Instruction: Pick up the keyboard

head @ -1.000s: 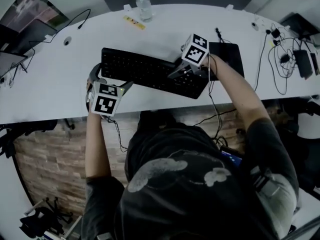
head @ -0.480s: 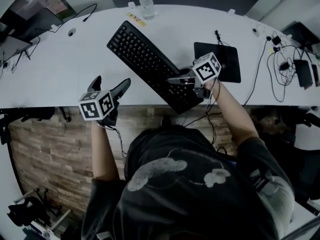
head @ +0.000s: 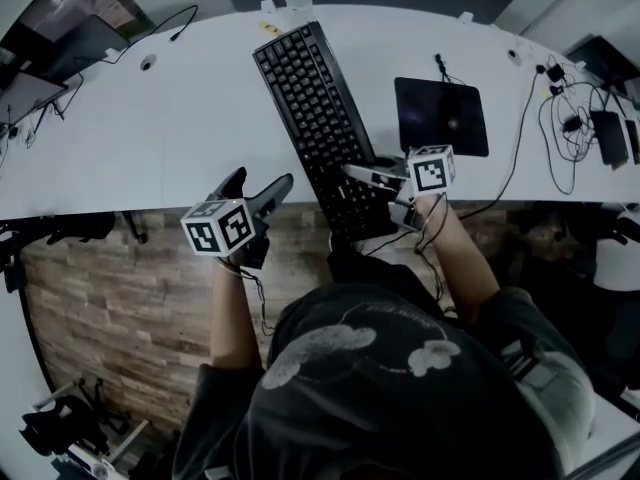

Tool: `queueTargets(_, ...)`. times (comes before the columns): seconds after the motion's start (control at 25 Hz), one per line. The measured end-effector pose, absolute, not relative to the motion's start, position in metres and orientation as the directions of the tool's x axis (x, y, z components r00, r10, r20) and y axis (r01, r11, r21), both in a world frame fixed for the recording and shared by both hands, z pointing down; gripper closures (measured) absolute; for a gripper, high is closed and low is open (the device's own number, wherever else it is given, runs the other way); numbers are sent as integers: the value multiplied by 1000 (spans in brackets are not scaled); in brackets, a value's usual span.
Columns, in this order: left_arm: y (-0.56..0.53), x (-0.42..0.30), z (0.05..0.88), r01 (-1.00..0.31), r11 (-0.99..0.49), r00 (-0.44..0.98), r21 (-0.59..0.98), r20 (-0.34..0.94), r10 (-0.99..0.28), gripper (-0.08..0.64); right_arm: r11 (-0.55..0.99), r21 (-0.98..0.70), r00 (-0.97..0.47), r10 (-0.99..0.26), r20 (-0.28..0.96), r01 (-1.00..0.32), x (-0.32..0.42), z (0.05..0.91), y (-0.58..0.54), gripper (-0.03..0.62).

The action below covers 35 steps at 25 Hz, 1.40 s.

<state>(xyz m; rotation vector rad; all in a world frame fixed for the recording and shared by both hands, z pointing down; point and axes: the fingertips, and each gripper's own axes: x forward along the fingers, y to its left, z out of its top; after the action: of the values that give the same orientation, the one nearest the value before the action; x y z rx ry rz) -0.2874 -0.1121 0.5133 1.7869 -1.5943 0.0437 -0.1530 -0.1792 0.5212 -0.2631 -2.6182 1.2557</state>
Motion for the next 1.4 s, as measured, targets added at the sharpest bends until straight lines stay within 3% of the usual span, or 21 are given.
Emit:
queueTargets(0.08,-99,-279,516,-870,33,232,492,468,-853,97,590,-806,-967,230,114,45,-146,522,-166,535)
queueTargets(0.2,-76,-271,516,-887,8,233,461,463,-855,252,573,-819,-977,182,108,17,-137,520,-149,535)
queueTargets(0.48,-17,-265,510,-922,19,168,386,443,-881,443,620,-785,-993,86,83,-12,-117,507,-117,535)
queueTargets(0.76,35,-256,498,-938,62,90,340,415,-905,503,644,-765,-998,24,52,-24,-99,491,-76,535)
queueTargets(1.4,112,-210,477,-960,84,21,267,368,-930,520,746,-648,-988,-101,117,-153,-57,485,3,536)
